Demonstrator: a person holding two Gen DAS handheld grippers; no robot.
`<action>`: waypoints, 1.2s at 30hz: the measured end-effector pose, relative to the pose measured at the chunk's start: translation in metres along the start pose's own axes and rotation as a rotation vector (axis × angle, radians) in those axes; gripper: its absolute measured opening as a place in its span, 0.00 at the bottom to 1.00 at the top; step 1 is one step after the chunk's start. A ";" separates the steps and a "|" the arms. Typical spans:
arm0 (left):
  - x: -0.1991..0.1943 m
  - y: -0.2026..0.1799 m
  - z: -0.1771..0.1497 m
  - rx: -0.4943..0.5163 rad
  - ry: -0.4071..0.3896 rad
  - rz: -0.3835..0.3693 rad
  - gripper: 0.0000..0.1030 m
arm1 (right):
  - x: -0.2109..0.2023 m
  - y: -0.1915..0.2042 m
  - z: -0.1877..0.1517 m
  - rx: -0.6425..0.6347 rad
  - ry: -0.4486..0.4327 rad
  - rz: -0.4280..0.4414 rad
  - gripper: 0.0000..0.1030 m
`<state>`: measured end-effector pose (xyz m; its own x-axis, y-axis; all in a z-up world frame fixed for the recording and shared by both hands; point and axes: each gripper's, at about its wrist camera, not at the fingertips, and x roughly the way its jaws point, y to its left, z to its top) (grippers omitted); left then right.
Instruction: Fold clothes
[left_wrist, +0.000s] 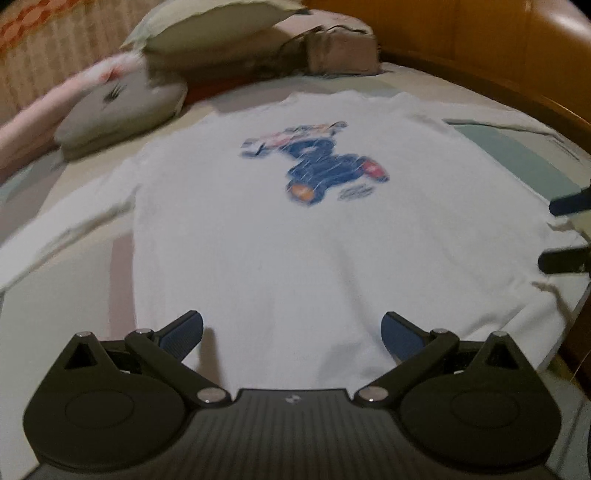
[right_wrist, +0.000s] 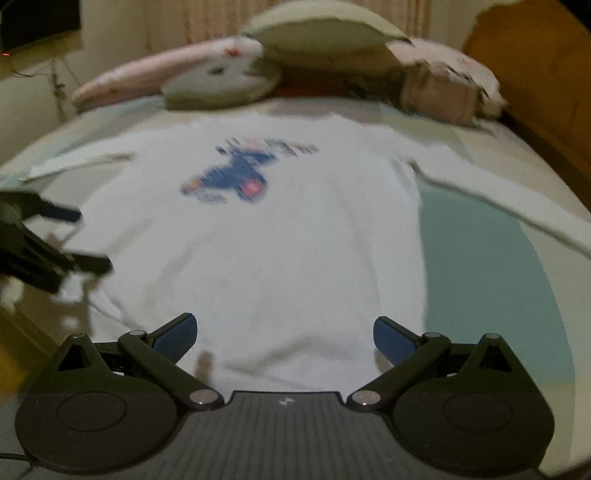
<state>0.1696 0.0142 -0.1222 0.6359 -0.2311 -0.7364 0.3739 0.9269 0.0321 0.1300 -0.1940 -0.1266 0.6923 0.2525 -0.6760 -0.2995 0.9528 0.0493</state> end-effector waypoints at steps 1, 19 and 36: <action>-0.003 0.004 -0.005 -0.029 0.001 -0.014 0.99 | 0.003 0.005 0.005 -0.010 -0.012 0.027 1.00; -0.018 -0.002 -0.014 -0.009 -0.006 0.016 0.99 | 0.030 -0.007 0.002 0.067 0.045 0.136 1.00; -0.024 0.008 -0.009 -0.030 0.031 0.014 0.99 | 0.026 -0.005 -0.004 0.053 0.064 0.049 1.00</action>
<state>0.1509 0.0296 -0.1104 0.6198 -0.2094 -0.7563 0.3447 0.9384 0.0226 0.1472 -0.1926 -0.1473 0.6340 0.2890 -0.7173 -0.2954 0.9477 0.1207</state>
